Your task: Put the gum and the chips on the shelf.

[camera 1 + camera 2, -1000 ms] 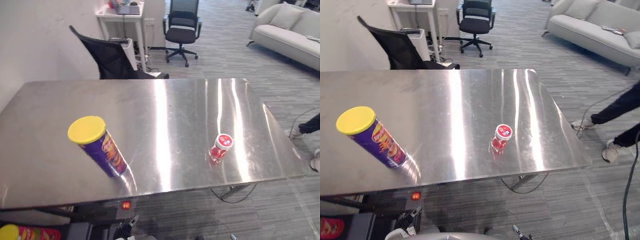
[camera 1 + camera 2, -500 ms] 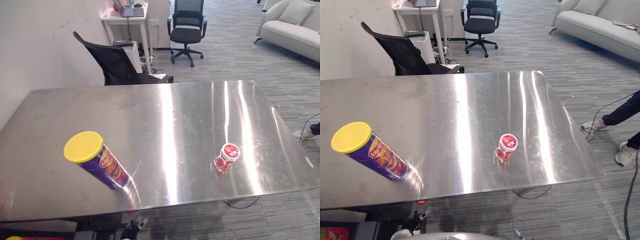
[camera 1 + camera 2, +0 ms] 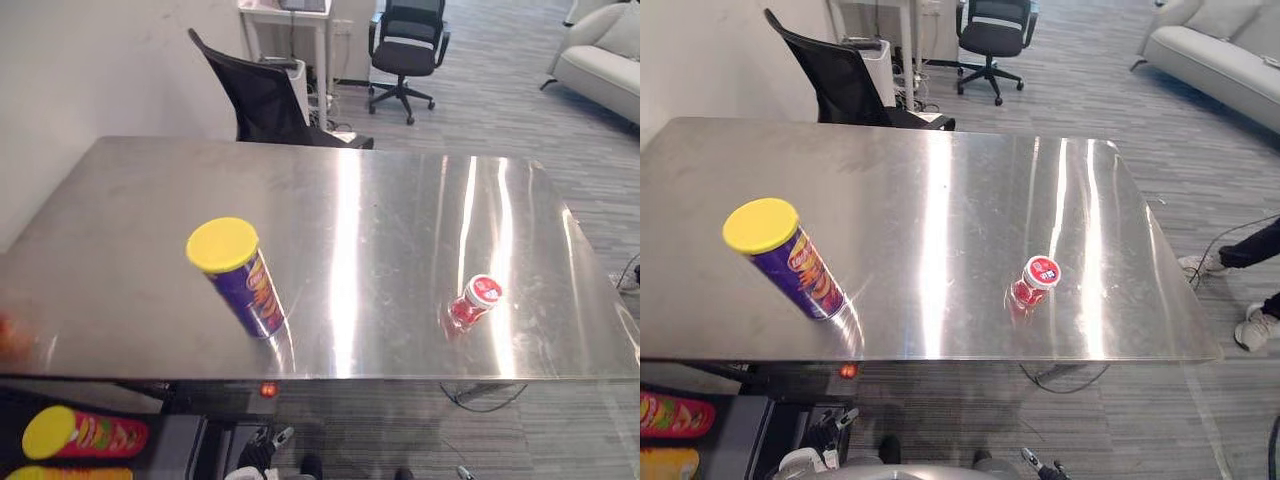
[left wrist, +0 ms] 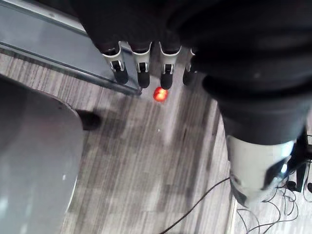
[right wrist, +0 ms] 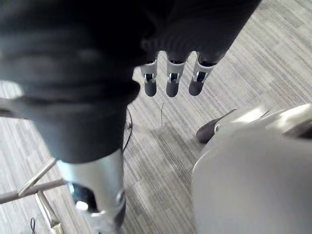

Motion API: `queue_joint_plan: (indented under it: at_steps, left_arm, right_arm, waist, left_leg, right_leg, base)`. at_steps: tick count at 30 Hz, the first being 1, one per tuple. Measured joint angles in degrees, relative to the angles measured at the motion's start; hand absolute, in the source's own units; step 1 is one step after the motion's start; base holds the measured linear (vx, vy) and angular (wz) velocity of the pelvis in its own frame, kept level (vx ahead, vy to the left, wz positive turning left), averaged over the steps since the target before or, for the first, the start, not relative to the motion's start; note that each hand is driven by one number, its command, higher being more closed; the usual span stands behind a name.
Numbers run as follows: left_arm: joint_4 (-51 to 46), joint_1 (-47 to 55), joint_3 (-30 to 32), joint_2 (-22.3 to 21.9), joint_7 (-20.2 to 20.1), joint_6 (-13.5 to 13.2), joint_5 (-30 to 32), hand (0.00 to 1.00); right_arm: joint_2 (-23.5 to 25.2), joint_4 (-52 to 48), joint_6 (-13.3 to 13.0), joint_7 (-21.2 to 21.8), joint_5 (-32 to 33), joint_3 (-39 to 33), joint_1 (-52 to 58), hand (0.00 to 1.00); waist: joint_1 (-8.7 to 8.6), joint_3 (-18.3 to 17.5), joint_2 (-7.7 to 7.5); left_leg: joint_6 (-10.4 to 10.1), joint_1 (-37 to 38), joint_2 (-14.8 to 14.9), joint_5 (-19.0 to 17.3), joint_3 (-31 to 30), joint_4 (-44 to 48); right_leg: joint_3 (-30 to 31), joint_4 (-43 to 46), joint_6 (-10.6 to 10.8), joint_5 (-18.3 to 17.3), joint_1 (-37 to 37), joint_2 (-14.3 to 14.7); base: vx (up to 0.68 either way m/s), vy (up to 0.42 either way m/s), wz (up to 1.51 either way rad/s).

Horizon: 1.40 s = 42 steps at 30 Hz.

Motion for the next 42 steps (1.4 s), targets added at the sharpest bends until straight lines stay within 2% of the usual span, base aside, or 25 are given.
queue_joint_plan:
  at_steps: [2, 3, 4, 6, 8, 9, 10, 12, 13, 15, 19, 25, 26, 36, 42]
  left_arm:
    - [0.1, -0.3, 0.0, -0.3, 0.2, -0.1, -0.1, 0.0]
    - [0.0, -0.4, 0.2, -0.9, 0.6, -0.1, -0.2, 0.0]
    - [0.1, -0.5, 0.7, -1.3, 0.8, -0.2, -0.2, 0.0]
    - [0.2, -0.2, 1.4, -1.8, 0.8, -0.2, -0.1, 0.0]
    - [0.6, -0.1, 2.3, -1.9, 0.8, -0.1, 0.0, 0.0]
    - [0.6, -0.1, 2.8, -2.1, 0.8, -0.1, 0.0, 0.0]
    - [0.7, 0.0, 3.3, -2.0, 0.7, -0.1, 0.1, 0.0]
    - [0.8, 0.3, 4.0, -2.0, 0.7, -0.1, 0.1, 0.0]
    - [1.0, 0.6, 4.1, -1.7, 0.6, -0.1, 0.1, 0.0]
    - [1.1, 0.7, 4.1, -1.4, 0.4, -0.1, 0.1, 0.0]
    - [1.5, 1.1, 3.4, -1.5, 0.4, 0.0, 0.2, 0.0]
    - [2.4, 0.8, 2.1, -1.2, -0.2, -0.1, 0.8, 0.0]
    - [3.4, -0.3, -2.4, -0.3, -0.8, 0.3, 2.8, 0.0]
    - [3.5, -0.3, -2.7, -0.3, -0.9, 0.3, 2.8, 0.0]
    - [4.4, -1.0, -4.6, -0.1, -2.2, 0.4, 3.3, 0.0]
  right_arm:
    - [-0.4, 0.0, -0.3, 0.0, 0.1, 0.3, -1.0, 0.0]
    - [-1.0, -0.1, -0.7, -0.1, 0.3, 0.1, -1.3, 0.0]
    - [-1.7, 0.0, -0.9, -0.2, 0.3, -0.2, -1.5, 0.0]
    - [-2.0, 0.0, -0.9, -0.3, 0.3, -1.0, -1.6, 0.0]
    - [-1.7, 0.2, -0.8, -0.2, 0.3, -2.5, -1.0, 0.0]
    - [-1.3, 0.3, -0.8, -0.2, 0.3, -4.0, 0.1, 0.0]
    - [-1.1, 0.2, -0.7, -0.2, 0.2, -5.5, 1.2, 0.0]
    - [-0.3, 0.2, -0.5, -0.2, 0.2, -7.5, 2.7, 0.0]
    - [0.8, 0.3, 0.1, -0.2, 0.2, -8.7, 4.1, 0.0]
    - [1.7, 0.9, 0.3, -0.2, 0.2, -8.9, 5.4, 0.0]
    - [1.7, 2.0, 0.3, 0.0, 0.2, -10.4, 5.8, 0.0]
    - [1.6, 2.0, 0.3, 0.7, -0.3, -8.3, 3.8, 0.0]
    - [-0.4, 2.5, 0.3, 1.8, -1.5, -1.8, 3.6, 0.0]
    - [-0.6, 2.4, 0.3, 1.9, -2.6, -1.4, 3.8, 0.0]
    - [-1.2, 2.4, 0.4, 2.3, -2.3, -2.1, 5.9, 0.0]
  waist:
    - [-0.87, 0.7, 0.41]
    - [-1.08, 1.5, 1.63]
    - [-0.6, 1.9, 2.08]
    - [-0.8, 1.7, 2.85]
    - [-1.39, 1.7, 2.78]
    - [-1.51, 1.7, 2.76]
    - [-1.95, 1.7, 2.54]
    - [-2.16, 1.0, 2.5]
    - [-2.38, 0.5, 1.68]
    - [-2.33, 0.1, 1.15]
    - [-2.45, -0.7, 1.32]
    - [-2.39, -0.7, 1.21]
    - [-2.45, -0.5, 1.53]
    - [-2.5, -0.5, 1.56]
    - [-2.79, -0.6, 1.78]
  left_leg:
    - [-0.3, -1.6, 0.1, -0.1, -1.5, 2.7]
    - [-0.7, -2.1, 0.9, -0.3, -2.1, 4.2]
    - [-1.3, -1.9, 1.4, 0.0, -2.1, 4.3]
    - [-2.3, -0.7, 2.1, 0.9, -2.3, 2.0]
    - [-2.2, -0.1, 2.3, 0.7, -1.9, 1.8]
    - [-1.6, 0.5, 2.2, -0.4, -0.7, 4.0]
    - [-1.4, 1.4, 2.1, -1.3, 0.2, 2.4]
    - [-1.4, 2.4, 2.0, -0.1, 0.6, -0.6]
    - [-1.5, 2.5, 1.7, 0.4, 0.5, -2.1]
    - [-1.5, 3.0, 1.3, 0.8, 0.5, -2.6]
    - [-0.7, 6.8, -0.2, 2.6, 0.5, -7.3]
    - [-0.7, 8.4, -0.5, 2.6, 0.8, -7.3]
    - [-1.4, 10.3, -0.1, 1.6, 2.3, -7.8]
    - [-1.5, 11.0, 0.3, 1.5, 3.7, -7.7]
    - [-1.6, 11.2, 0.4, 1.5, 3.8, -7.8]
  right_leg:
    - [-1.7, -0.8, 0.9, -0.6, 0.7, 0.3]
    - [-2.4, 0.3, 0.4, -0.8, 0.8, 0.9]
    - [-2.7, 1.9, -0.4, -1.3, 0.2, 1.4]
    - [-3.2, 3.3, -1.2, -2.1, -0.8, 1.9]
    - [-3.7, 3.4, -1.7, -2.5, -0.7, 1.8]
    - [-3.9, 3.4, -1.5, -2.6, -0.5, 1.7]
    - [-4.1, 3.3, -1.2, -2.7, -0.4, 1.8]
    - [-4.0, 2.7, -0.9, -2.5, -0.4, 1.8]
    - [-4.0, 1.8, -0.6, -2.3, -0.5, 1.7]
    - [-3.7, 1.1, 0.0, -1.9, -0.1, 1.6]
    - [-3.3, -0.1, 0.3, -1.2, 2.0, 1.1]
    - [-2.7, -1.0, 0.4, -1.1, 4.0, 0.9]
    - [-1.8, -3.0, 0.5, -0.8, 6.3, 1.4]
    - [-0.7, -2.9, 0.5, -0.8, 6.4, 1.7]
    - [-0.6, -2.8, 0.5, -0.8, 6.5, 1.8]
  base:
    - [-0.15, -0.135, 0.35]
    - [-0.17, -0.091, 0.2]
    - [-0.17, -0.089, 0.08]
    - [-0.16, -0.099, 0.02]
    - [-0.08, -0.066, 0.12]
    - [0.0, -0.009, 0.11]
    - [0.0, -0.002, 0.09]
    - [-0.01, 0.0, 0.03]
    - [0.03, 0.017, 0.0]
    - [0.09, 0.027, -0.03]
    - [0.13, 0.043, -0.03]
    - [0.1, 0.016, -0.01]
    - [0.01, -0.001, -0.04]
    - [0.0, -0.003, -0.06]
    - [-0.02, -0.022, -0.02]
